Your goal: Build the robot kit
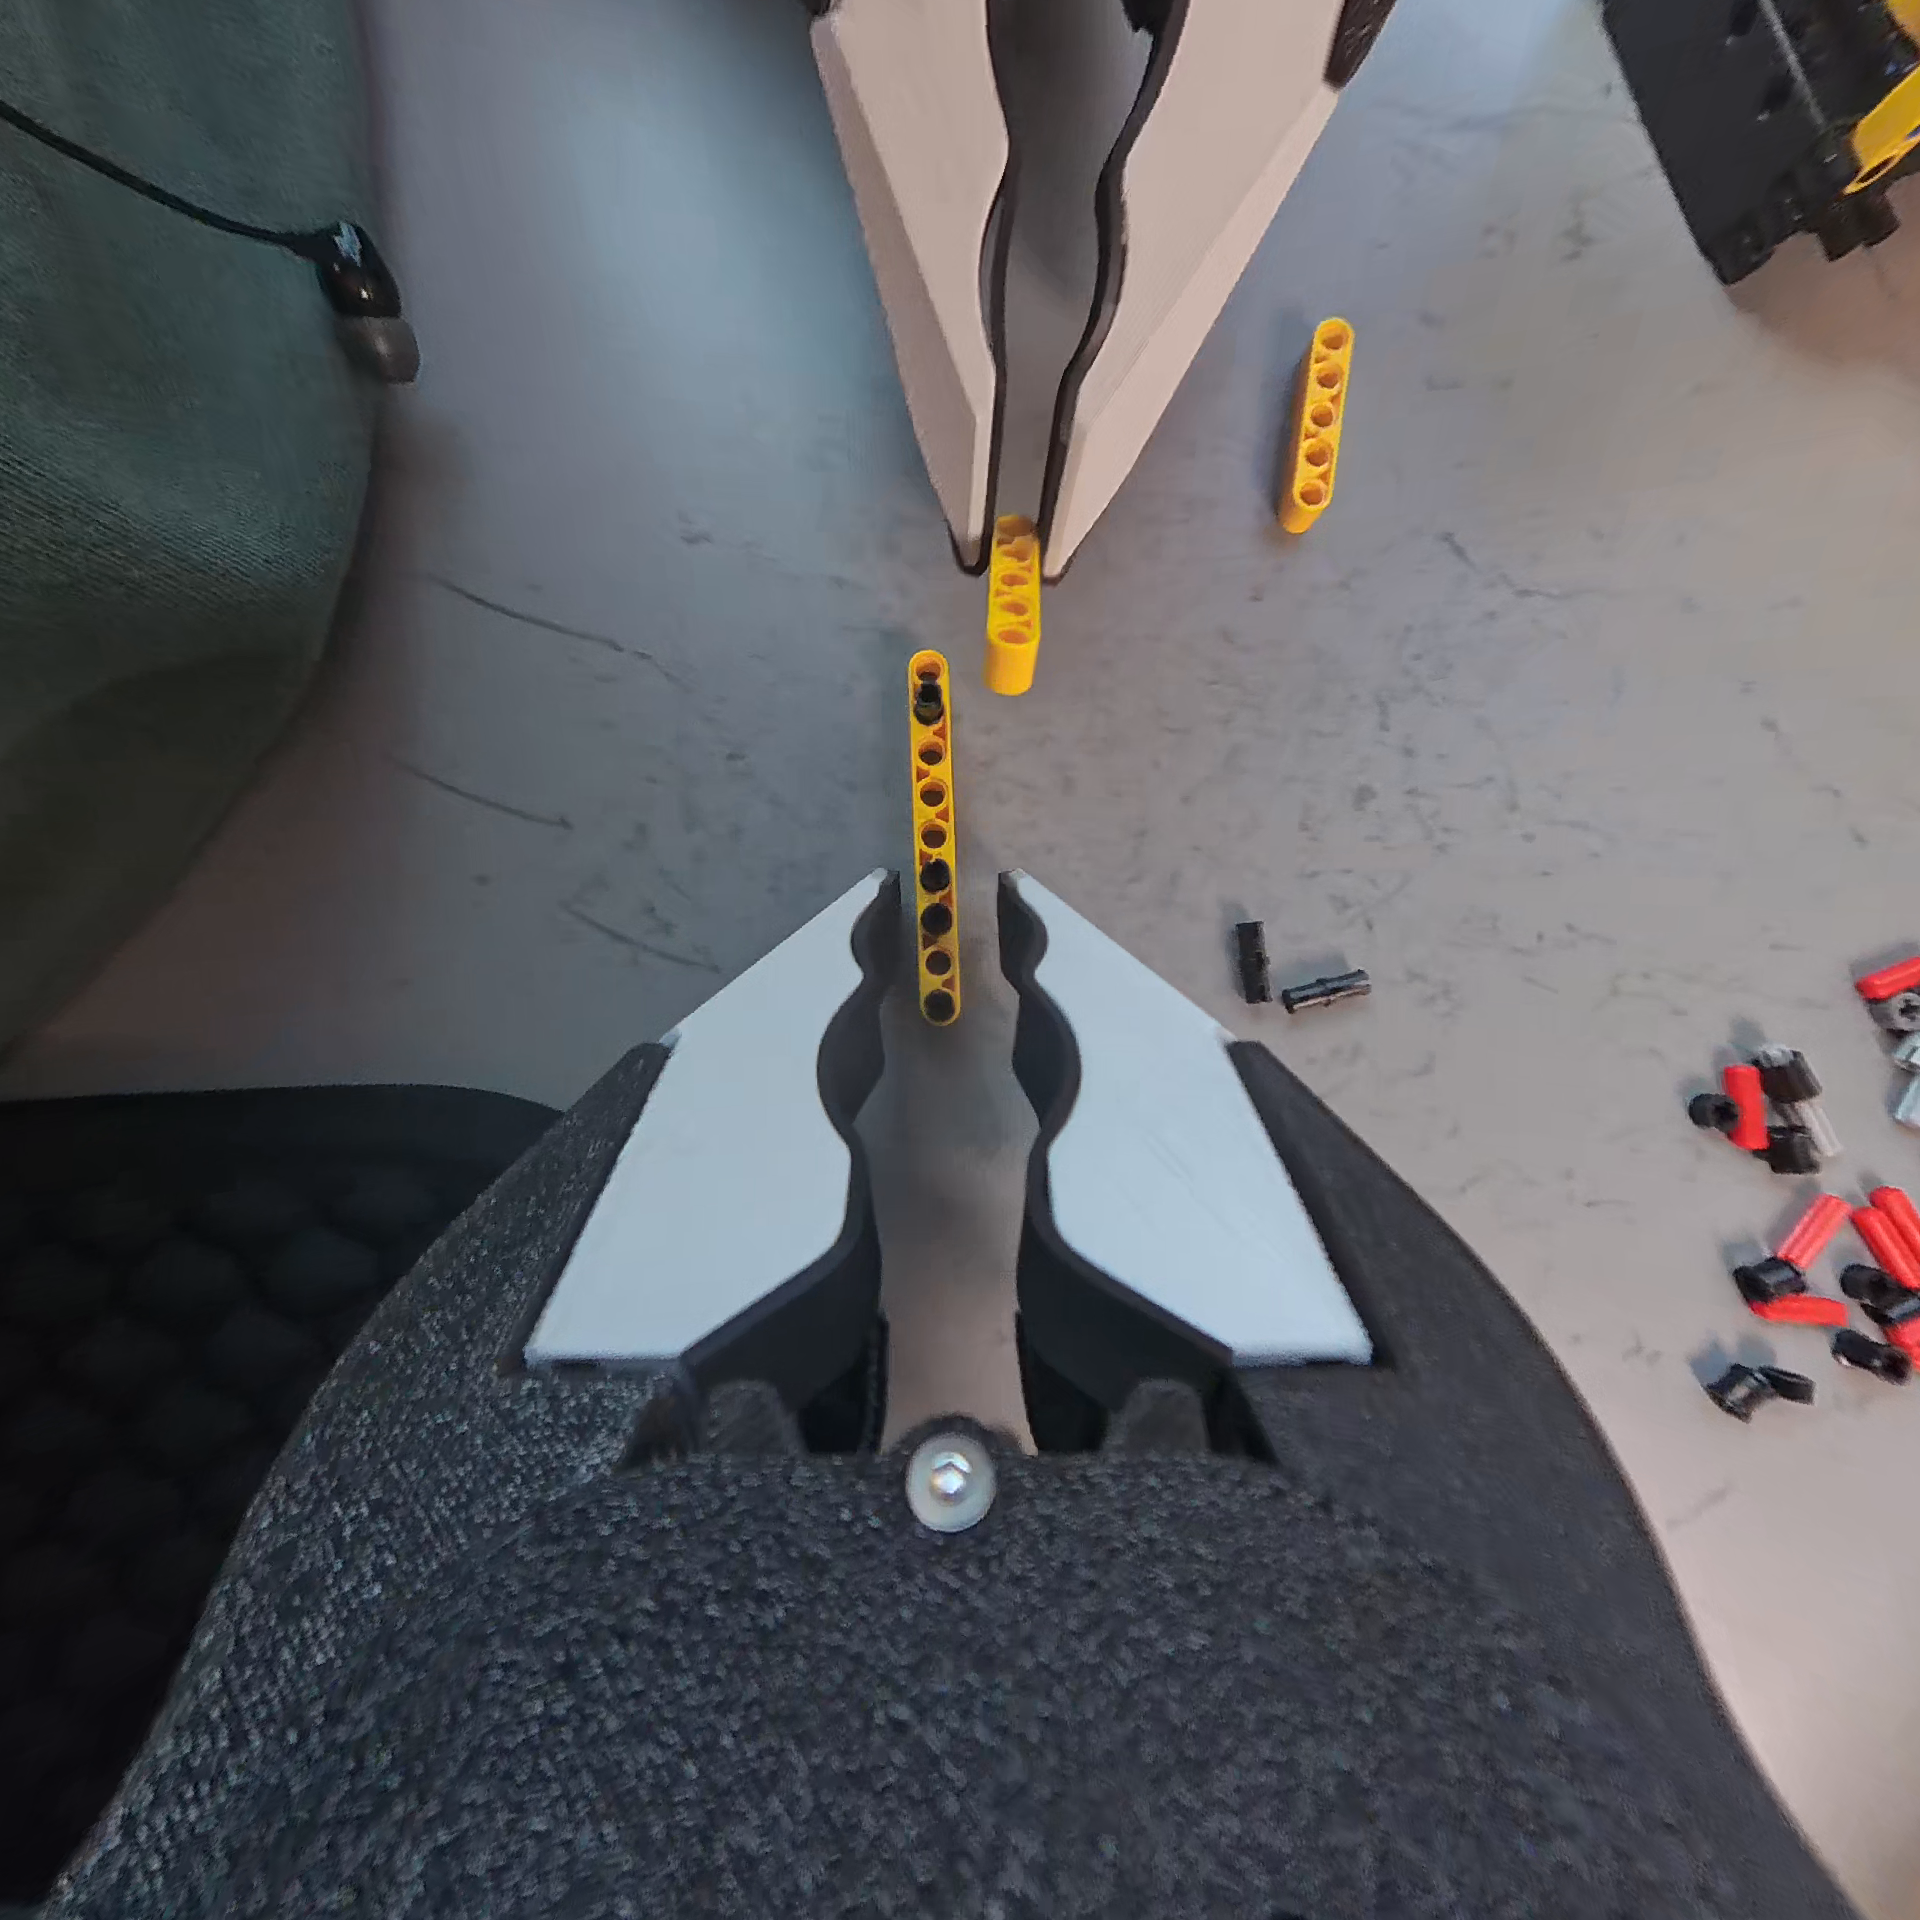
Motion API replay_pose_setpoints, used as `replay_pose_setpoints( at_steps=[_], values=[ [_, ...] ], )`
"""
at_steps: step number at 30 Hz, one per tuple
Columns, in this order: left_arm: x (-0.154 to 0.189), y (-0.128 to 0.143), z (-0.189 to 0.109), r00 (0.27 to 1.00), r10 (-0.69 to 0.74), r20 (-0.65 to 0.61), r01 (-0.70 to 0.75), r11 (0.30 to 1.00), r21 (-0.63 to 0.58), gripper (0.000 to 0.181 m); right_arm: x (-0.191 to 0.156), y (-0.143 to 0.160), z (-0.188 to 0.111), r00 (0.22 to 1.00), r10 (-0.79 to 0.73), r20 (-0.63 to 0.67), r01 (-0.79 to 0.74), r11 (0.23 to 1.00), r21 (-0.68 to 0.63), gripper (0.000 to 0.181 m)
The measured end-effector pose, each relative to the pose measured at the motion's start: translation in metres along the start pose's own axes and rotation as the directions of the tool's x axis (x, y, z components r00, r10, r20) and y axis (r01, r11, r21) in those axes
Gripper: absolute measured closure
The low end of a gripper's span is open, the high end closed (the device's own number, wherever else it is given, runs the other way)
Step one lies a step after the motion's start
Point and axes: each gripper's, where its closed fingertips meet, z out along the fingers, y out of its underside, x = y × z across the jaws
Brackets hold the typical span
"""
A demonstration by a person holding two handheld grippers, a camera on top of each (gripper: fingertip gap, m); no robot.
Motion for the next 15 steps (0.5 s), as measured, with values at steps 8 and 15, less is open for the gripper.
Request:
replay_pose_setpoints(
  at_steps=[8,15],
  values=[
    [0.006,-0.01,0.008,1.0,0.007,0.002,-0.007,1.0,-0.012,0.174,0.0,-0.035,-0.018,0.994,0.007,-0.112,0.016,0.98,0.197,0.163],
    [0.008,-0.014,0.008,1.0,0.019,0.014,-0.019,1.0,0.015,0.174,0.0,-0.028,-0.012,0.996,0.028,-0.084,-0.01,0.978,0.208,0.174]
  ],
)
